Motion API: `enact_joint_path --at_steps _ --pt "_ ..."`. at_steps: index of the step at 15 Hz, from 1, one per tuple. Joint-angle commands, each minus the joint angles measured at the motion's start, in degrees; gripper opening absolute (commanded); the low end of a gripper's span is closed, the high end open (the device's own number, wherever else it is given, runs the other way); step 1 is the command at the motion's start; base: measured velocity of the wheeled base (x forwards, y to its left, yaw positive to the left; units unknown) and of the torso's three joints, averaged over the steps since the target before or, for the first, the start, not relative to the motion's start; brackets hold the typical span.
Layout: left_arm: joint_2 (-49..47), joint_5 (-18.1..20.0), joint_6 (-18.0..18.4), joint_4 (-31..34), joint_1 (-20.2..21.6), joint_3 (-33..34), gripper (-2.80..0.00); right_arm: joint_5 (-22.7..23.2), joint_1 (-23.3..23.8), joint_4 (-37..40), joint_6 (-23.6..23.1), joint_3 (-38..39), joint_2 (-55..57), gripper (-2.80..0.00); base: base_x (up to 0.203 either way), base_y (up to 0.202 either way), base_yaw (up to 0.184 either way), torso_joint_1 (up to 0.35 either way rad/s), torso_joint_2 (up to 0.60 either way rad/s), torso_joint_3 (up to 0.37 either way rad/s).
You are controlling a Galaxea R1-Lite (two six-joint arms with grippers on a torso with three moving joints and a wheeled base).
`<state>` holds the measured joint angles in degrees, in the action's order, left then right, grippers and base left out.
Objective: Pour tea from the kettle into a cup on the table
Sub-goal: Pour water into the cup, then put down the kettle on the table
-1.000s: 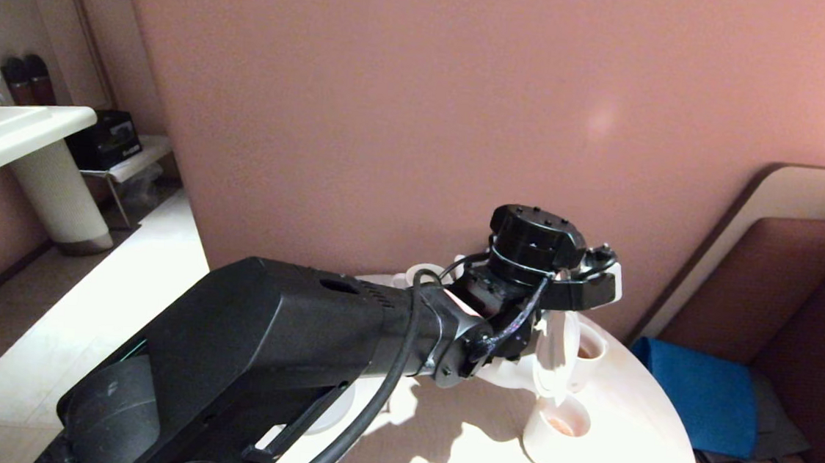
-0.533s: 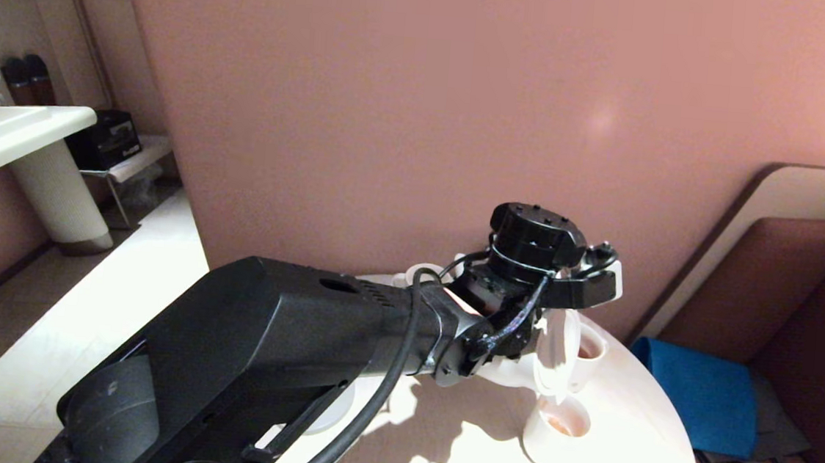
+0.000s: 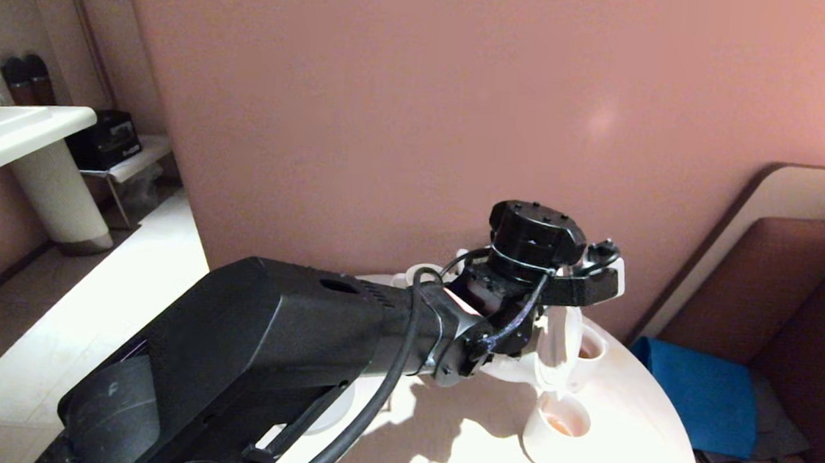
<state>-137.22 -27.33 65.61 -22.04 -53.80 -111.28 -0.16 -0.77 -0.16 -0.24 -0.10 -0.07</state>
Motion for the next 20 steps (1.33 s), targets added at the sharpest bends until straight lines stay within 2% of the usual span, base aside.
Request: enact_joint_path --at_steps 1,4,8,13,17,19,20 --pt "0.0 -0.1 -1.1 -0.2 0.0 0.1 -2.8 0.0 0.0 0.0 0.0 0.1 0.1 0.0 0.0 0.0 0.0 0.0 0.0 0.0" --pt "0.2 -0.1 -7.1 -0.1 0.3 0.1 -2.8 0.0 0.0 0.0 0.0 0.0 0.1 0.0 0.0 0.0 0.0 0.0 0.0 0.0" --pt "0.8 -0.2 -13.1 0.0 1.6 1.3 -2.8 0.1 0.0 0.0 0.0 0.0 0.1 0.0 0.0 0.0 0.0 0.0 0.0 0.0" --pt "4.9 -0.3 -18.7 -0.1 3.3 8.9 -2.8 0.0 0.0 0.0 0.0 0.0 0.1 0.0 0.0 0.0 0.0 0.0 0.0 0.0" --pt "10.6 -0.2 -27.4 0.1 6.9 18.7 -2.8 0.1 0.0 0.0 0.0 0.0 0.1 0.0 0.0 0.0 0.0 0.0 0.0 0.0" --pt "13.7 0.0 -32.9 0.0 9.2 23.7 -2.8 0.0 0.0 0.0 0.0 0.0 0.1 0.0 0.0 0.0 0.0 0.0 0.0 0.0" --pt "15.4 0.3 -36.8 0.0 10.2 26.0 -2.8 0.0 0.0 0.0 0.0 0.0 0.1 0.0 0.0 0.0 0.0 0.0 0.0 0.0"
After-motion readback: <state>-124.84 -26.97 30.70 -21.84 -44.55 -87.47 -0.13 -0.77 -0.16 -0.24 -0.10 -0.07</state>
